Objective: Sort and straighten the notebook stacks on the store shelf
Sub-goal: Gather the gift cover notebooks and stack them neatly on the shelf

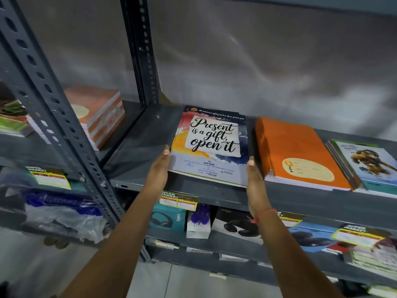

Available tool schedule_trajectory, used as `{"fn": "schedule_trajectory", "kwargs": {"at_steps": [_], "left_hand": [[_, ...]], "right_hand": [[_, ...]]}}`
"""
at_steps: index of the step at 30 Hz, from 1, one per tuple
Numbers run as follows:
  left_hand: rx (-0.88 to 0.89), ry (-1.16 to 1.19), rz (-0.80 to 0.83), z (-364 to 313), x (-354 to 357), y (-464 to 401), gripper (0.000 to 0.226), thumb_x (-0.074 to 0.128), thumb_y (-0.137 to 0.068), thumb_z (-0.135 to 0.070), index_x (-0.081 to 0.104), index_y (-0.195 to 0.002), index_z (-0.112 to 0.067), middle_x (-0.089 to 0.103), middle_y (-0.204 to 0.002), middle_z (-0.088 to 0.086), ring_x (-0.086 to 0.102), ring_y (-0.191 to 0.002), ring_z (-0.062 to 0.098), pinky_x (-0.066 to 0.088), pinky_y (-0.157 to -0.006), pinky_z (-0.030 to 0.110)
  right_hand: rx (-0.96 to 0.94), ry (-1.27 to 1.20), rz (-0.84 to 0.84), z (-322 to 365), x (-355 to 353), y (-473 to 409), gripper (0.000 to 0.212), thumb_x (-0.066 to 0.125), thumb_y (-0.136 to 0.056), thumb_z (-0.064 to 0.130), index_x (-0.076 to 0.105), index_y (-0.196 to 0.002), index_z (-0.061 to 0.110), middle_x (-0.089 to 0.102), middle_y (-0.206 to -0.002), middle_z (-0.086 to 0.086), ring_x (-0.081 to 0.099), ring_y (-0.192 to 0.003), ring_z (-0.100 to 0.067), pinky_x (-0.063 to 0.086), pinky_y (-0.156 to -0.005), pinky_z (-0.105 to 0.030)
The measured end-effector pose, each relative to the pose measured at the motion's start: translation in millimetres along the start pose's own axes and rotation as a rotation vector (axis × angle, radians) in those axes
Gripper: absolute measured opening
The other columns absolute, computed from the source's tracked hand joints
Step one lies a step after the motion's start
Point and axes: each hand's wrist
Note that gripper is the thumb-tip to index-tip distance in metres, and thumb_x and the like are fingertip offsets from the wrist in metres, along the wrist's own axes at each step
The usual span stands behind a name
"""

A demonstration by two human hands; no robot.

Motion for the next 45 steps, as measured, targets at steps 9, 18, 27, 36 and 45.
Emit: {"fn": "schedule_trajectory", "kwargs": {"at_steps": [9,18,27,36,45], "left_hand": [[0.091,0.054,0.114,2,-2,1,0.051,0.04,-0.095,-0.024,0.023,-0.143,-0.02,0.028,-0.152,-0.004,0.031,-0.128,0.004,0.018,-0.109,0.024],[0.113,0.132,0.266,17,-27,-1,0.062,0.049,-0.085,0.006,0.029,-0.141,-0.012,0.053,-0.13,0.001,0.058,-0.1,0.0,0.05,-0.077,0.006],[0.121,0.114,0.224,19,-24,-3,0.062,0.052,-0.084,0.005,0.03,-0.14,-0.011,0.049,-0.133,-0.001,0.054,-0.104,0.002,0.049,-0.075,0.003],[0.101,0.071,0.223,20,-28,-5,0.059,0.05,-0.085,0.005,0.033,-0.139,-0.011,0.06,-0.121,-0.011,0.055,-0.106,0.0,0.048,-0.09,0.014],[0.099,0.083,0.245,20,-30,-6,0.056,0.045,-0.087,0.007,0.033,-0.139,-0.009,0.068,-0.099,-0.026,0.06,-0.096,-0.007,0.05,-0.078,0.007]], "right_hand": [[-0.035,0.013,0.19,-4,-9,-7,0.059,0.036,-0.095,0.036,0.011,-0.148,0.028,0.013,-0.158,0.006,0.012,-0.145,-0.014,0.014,-0.114,-0.033],[-0.046,-0.042,0.432,-18,-39,-5,0.087,0.056,-0.079,-0.013,0.015,-0.147,0.02,0.048,-0.127,0.023,0.041,-0.129,-0.007,0.043,-0.095,-0.015],[-0.07,-0.025,0.339,-17,-35,-4,0.076,0.056,-0.083,-0.005,0.019,-0.146,0.018,0.045,-0.134,0.013,0.04,-0.131,-0.008,0.029,-0.114,-0.031],[-0.083,-0.073,0.283,-19,-35,-4,0.069,0.055,-0.084,-0.005,0.028,-0.144,0.015,0.048,-0.135,0.009,0.041,-0.132,-0.011,0.03,-0.115,-0.035],[-0.106,-0.041,0.28,-17,-32,-4,0.069,0.055,-0.085,-0.004,0.027,-0.144,0.016,0.045,-0.136,0.013,0.041,-0.128,-0.003,0.034,-0.11,-0.025]]}}
Point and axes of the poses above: each hand's wrist, its own y-axis away from the middle knuckle, its own x-axis out of the palm, z = x × y
